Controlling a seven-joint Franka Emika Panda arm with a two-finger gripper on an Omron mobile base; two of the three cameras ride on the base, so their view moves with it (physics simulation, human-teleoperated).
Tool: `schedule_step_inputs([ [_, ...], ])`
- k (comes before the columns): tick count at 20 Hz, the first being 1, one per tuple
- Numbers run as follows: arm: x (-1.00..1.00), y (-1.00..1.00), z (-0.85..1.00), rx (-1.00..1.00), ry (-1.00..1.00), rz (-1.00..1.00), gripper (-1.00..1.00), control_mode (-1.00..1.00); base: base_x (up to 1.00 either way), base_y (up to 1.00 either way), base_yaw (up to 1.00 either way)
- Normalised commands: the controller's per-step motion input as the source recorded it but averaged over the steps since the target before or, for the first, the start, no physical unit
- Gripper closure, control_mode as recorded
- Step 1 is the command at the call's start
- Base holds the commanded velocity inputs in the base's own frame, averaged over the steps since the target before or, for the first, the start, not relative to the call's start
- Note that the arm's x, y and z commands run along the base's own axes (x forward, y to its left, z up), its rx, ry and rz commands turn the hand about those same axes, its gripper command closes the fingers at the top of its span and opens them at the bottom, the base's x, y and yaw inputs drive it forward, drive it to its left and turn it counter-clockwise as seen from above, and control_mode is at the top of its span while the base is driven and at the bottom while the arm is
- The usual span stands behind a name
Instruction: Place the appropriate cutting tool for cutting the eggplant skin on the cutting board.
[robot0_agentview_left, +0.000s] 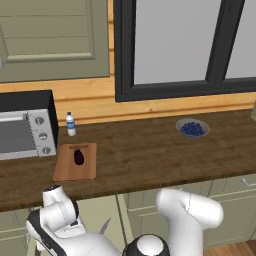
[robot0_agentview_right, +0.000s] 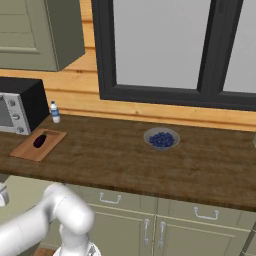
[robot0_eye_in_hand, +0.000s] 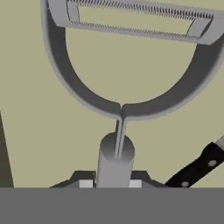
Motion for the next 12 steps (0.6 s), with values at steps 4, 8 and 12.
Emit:
schedule_step_inputs([
  [4, -0.50, -0.09, 0.85, 0.01, -0.04, -0.11, 1.00, -1.00, 0.00, 0.00, 0.00],
  [8, -0.61, -0.06, 0.52, 0.00, -0.05, -0.09, 1.00, -1.00, 0.00, 0.00, 0.00],
  [12, -0.42, -0.23, 0.60, 0.00, -0.06, -0.15, 1.00, -1.00, 0.00, 0.00, 0.00],
])
